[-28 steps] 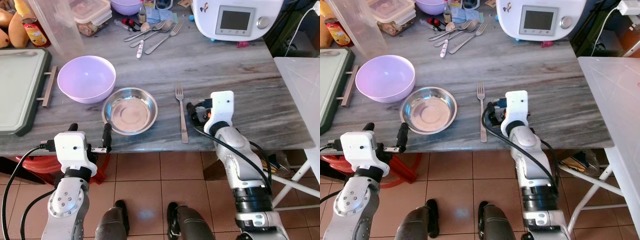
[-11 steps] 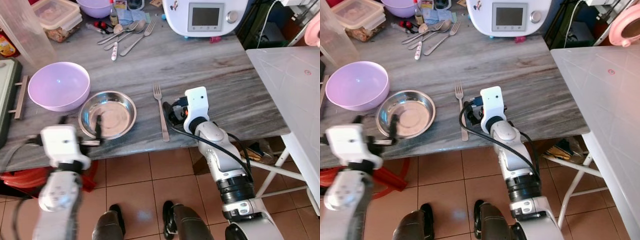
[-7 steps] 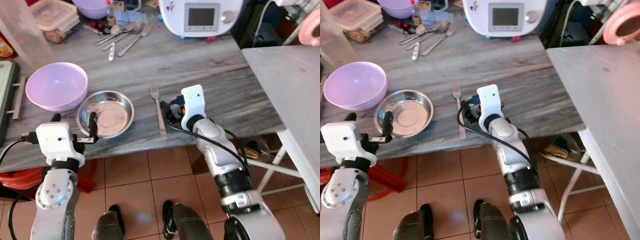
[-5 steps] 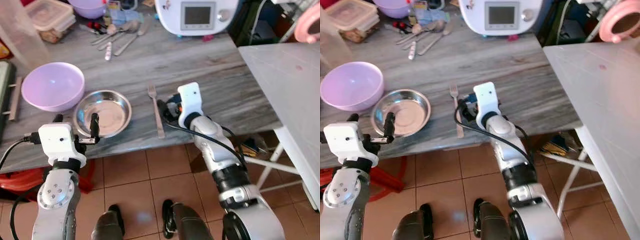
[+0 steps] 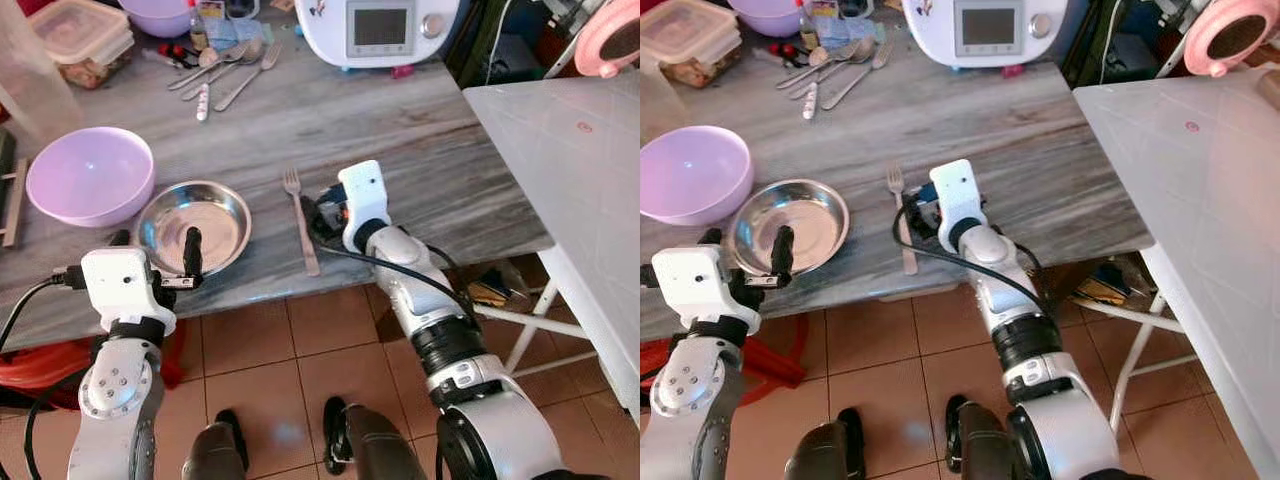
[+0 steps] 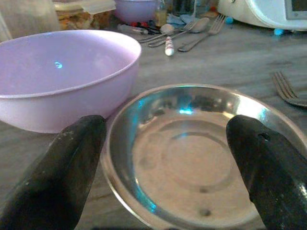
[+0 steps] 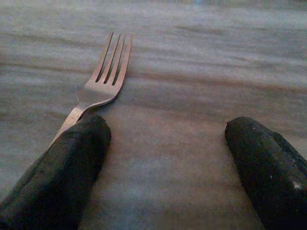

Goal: Setting the table

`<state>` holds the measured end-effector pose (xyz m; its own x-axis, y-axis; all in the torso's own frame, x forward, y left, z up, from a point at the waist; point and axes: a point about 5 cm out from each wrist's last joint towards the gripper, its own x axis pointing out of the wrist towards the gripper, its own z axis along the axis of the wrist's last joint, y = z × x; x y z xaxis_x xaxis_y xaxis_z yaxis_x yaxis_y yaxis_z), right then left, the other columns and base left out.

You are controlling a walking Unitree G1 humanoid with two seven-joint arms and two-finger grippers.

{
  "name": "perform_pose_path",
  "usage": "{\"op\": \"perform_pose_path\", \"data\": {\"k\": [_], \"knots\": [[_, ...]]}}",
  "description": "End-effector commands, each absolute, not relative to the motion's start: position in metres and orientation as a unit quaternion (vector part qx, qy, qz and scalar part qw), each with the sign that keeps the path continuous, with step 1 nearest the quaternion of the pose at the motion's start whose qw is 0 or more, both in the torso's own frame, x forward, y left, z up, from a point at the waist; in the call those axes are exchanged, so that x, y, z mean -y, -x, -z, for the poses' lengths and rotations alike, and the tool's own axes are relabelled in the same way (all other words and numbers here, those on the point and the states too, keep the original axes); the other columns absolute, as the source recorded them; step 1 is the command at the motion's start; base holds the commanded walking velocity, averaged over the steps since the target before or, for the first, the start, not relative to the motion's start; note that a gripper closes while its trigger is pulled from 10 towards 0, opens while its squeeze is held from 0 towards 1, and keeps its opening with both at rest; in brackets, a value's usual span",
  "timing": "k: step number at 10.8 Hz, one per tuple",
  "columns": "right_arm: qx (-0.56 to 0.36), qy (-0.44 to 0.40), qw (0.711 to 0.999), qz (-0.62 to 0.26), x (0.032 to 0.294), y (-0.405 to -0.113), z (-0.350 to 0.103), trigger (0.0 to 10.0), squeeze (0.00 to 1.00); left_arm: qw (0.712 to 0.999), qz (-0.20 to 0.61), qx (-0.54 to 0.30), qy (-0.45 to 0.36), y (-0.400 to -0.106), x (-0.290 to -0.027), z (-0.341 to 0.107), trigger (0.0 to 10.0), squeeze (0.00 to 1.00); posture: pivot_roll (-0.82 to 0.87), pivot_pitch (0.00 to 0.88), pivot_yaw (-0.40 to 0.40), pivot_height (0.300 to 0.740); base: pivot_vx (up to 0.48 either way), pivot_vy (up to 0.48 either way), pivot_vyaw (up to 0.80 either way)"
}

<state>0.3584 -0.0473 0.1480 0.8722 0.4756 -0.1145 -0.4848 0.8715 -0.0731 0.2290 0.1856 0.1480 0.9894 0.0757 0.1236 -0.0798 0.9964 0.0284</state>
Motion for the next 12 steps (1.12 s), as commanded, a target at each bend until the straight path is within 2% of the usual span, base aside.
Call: {"op": "perform_pose_path", "data": {"k": [1, 9, 10, 12], "knots": [[-0.084, 0.056, 0.954, -0.283, 0.033, -0.351, -0.131, 10.0, 0.00, 0.998, -0.039, 0.056, -0.017, -0.228, -0.185, -0.145, 10.0, 0.00, 0.03, 0.261, -0.049, 0.740, 0.000, 0.000, 0.00], [-0.056, 0.023, 0.943, -0.326, 0.023, -0.343, -0.133, 10.0, 0.00, 0.998, -0.034, 0.054, -0.015, -0.227, -0.182, -0.144, 10.0, 0.00, 0.03, 0.261, -0.046, 0.740, 0.000, 0.000, 0.00], [-0.056, 0.021, 0.945, -0.321, 0.022, -0.344, -0.133, 10.0, 0.00, 0.998, -0.034, 0.053, -0.015, -0.227, -0.182, -0.144, 10.0, 0.00, 0.03, 0.261, -0.046, 0.740, 0.000, 0.000, 0.00], [-0.033, 0.009, 0.967, -0.252, 0.034, -0.348, -0.139, 10.0, 0.00, 0.998, -0.036, 0.055, -0.015, -0.227, -0.182, -0.144, 10.0, 0.00, 0.04, 0.258, -0.049, 0.740, 0.000, 0.000, 0.00]]}}
